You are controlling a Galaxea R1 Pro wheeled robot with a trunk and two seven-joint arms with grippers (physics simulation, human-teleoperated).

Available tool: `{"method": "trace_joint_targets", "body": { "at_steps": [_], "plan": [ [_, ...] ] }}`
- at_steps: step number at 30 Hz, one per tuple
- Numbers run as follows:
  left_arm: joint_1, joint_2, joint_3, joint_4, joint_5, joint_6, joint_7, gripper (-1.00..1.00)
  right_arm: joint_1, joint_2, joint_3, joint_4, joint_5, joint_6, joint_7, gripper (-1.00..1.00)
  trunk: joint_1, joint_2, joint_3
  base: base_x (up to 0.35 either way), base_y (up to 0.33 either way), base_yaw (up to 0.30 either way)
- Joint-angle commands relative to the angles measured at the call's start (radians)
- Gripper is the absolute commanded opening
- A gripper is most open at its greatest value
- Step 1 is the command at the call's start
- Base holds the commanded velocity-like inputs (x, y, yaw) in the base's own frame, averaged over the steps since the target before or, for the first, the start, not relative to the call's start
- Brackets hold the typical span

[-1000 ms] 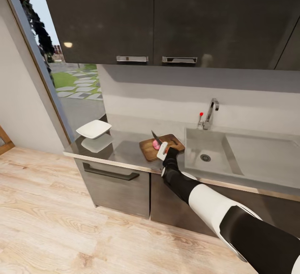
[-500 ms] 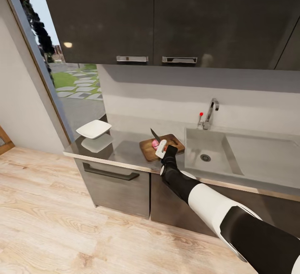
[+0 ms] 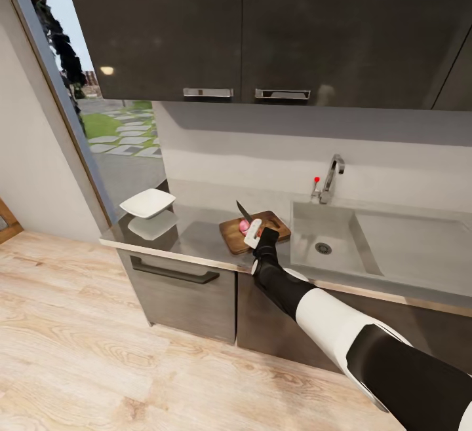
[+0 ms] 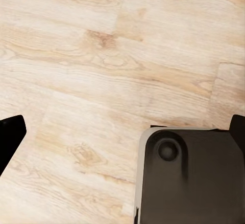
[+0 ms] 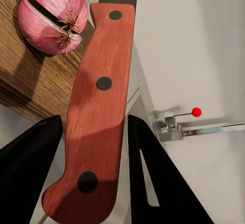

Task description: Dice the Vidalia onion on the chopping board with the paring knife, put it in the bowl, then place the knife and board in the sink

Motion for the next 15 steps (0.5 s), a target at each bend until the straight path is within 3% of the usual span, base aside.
{"method": "trace_joint_targets", "body": {
  "at_steps": [1,15],
  "plan": [
    [0.001,0.001,-0.009,-0.002,0.01,-0.001,0.003,1.0,-0.001,0.0,0.007,0.0,0.005,0.008,-0.001,-1.0,0.001,-0.002,-0.002,0.0,0.0,0.0],
    [0.001,0.0,-0.009,-0.002,0.01,-0.001,0.003,1.0,-0.001,0.0,0.008,0.035,-0.003,0.01,0.008,-1.0,0.001,-0.002,-0.002,0.0,0.0,0.0]
  ]
}}
